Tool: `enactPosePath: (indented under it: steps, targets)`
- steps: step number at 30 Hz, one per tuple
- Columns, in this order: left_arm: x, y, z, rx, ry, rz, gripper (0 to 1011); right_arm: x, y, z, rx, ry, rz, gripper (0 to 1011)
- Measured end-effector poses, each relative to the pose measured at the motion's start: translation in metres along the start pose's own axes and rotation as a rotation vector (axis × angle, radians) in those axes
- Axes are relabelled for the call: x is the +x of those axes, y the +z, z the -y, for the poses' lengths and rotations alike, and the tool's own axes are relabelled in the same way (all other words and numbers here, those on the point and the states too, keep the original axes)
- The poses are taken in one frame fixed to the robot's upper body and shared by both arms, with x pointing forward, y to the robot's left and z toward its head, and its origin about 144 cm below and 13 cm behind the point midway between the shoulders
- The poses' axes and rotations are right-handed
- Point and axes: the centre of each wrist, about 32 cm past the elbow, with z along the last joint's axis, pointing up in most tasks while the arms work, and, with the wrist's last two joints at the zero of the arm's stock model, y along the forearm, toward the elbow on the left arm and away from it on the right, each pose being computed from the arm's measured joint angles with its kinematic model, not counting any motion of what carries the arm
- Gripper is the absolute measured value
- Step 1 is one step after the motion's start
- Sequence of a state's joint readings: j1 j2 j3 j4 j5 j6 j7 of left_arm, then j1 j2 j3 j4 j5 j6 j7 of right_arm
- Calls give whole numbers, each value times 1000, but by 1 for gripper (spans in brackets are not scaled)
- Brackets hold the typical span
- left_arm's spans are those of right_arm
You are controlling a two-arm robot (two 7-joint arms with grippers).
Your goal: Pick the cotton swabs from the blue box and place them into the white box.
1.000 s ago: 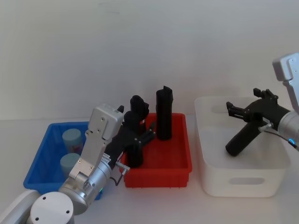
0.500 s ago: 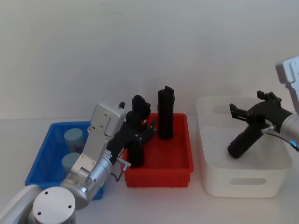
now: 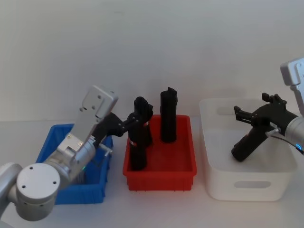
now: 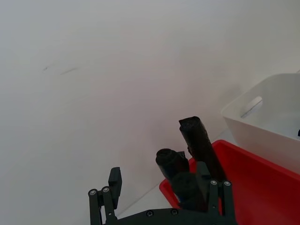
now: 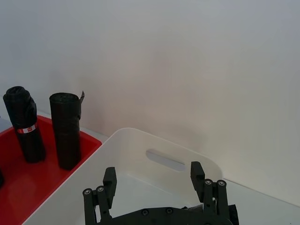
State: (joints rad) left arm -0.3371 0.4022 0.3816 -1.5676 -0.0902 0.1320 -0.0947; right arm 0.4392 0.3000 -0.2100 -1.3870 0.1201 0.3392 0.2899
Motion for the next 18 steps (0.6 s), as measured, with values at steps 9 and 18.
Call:
enactPosePath:
  steps: [9, 18]
  targets:
    - [39, 1, -8, 109, -29, 38, 1004, 0, -1, 0, -2, -1, -1, 1002]
    - [77, 4, -25, 218, -124, 27, 1004, 0, -1, 0, -2, -2, -1, 1002]
